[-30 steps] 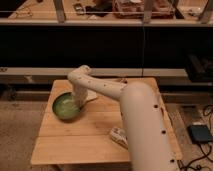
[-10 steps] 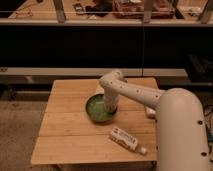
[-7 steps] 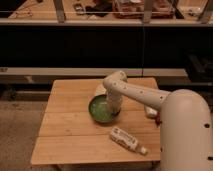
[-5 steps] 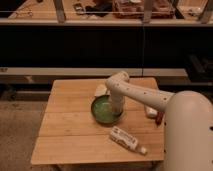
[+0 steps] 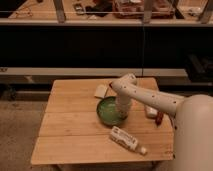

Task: Push the ceramic bowl across the table

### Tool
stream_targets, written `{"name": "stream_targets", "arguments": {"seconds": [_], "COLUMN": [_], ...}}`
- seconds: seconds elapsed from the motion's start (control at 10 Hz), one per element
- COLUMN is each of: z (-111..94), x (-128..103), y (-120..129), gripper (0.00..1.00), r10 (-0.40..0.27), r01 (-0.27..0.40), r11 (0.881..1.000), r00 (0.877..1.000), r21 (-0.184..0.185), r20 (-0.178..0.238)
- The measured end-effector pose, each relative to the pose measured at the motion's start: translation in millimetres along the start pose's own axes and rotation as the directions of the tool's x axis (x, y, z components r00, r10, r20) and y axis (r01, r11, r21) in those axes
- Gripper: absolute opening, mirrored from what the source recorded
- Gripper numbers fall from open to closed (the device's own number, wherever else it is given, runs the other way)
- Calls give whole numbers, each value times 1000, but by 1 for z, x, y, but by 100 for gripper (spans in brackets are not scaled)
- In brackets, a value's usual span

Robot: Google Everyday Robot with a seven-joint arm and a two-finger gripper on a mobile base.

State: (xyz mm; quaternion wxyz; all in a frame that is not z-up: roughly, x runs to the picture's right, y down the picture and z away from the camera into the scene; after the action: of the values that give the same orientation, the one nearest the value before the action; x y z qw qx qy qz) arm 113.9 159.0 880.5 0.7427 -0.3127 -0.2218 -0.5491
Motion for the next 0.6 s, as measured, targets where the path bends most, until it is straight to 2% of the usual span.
{"name": "stream_targets", "arguments": {"seconds": [0.2,0.6], "z": [-3,-2], "x": [-6,-18], "y": [25,54], "gripper": [15,15], "r10": [27,68], "r01": [-27,-67], "r11": [999,997], "r00": [1000,998], "r21": [-20,-38], "r20": [5,19]}}
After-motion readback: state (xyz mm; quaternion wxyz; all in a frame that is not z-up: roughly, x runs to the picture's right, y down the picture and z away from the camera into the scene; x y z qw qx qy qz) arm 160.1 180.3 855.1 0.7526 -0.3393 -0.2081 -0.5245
